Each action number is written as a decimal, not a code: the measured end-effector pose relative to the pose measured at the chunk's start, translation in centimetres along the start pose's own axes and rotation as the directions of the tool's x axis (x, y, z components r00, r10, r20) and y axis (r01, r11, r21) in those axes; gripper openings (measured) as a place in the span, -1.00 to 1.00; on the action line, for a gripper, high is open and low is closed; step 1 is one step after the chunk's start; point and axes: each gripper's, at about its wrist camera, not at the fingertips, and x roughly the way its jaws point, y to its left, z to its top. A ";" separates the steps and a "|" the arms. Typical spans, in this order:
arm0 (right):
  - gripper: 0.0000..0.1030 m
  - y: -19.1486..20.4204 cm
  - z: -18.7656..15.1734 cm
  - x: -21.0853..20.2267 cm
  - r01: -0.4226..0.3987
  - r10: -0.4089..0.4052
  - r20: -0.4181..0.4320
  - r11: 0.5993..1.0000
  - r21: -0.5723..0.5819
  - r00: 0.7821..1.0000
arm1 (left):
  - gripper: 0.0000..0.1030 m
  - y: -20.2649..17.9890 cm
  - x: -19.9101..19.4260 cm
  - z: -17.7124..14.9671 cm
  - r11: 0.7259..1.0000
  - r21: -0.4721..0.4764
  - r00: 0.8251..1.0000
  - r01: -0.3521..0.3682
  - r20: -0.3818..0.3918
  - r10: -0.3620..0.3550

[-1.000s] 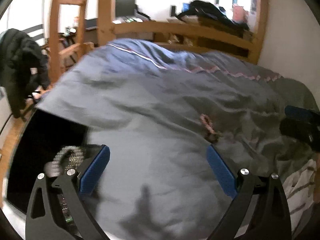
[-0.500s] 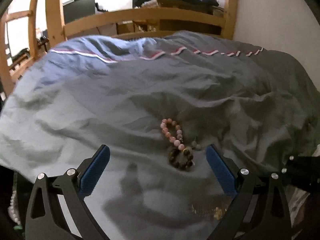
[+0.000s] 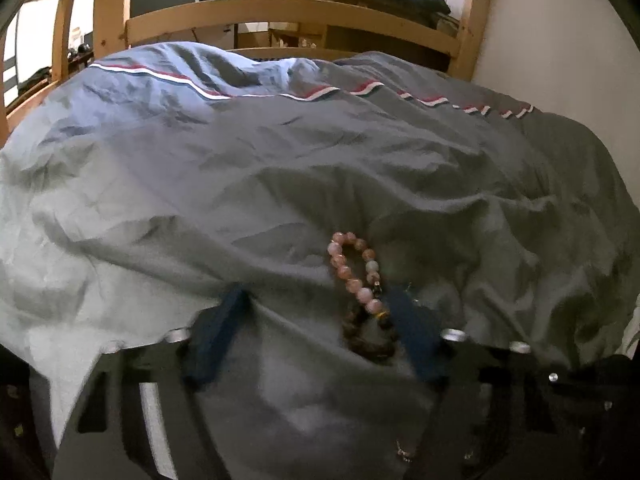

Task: Organize jewelry
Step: 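Move the left tool to the pink-and-dark beaded bracelet while the right tool reaches the gold chain pendant, then close the left tool on the beaded bracelet while the right tool grasps the gold chain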

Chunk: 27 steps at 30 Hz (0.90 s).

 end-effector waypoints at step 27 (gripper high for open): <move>-0.80 -1.0 0.2 -1.6 -0.056 0.053 0.059 0.997 0.052 0.997 | 0.06 -1.5 -0.5 -0.2 0.999 0.006 0.996 0.044 -0.083 -0.043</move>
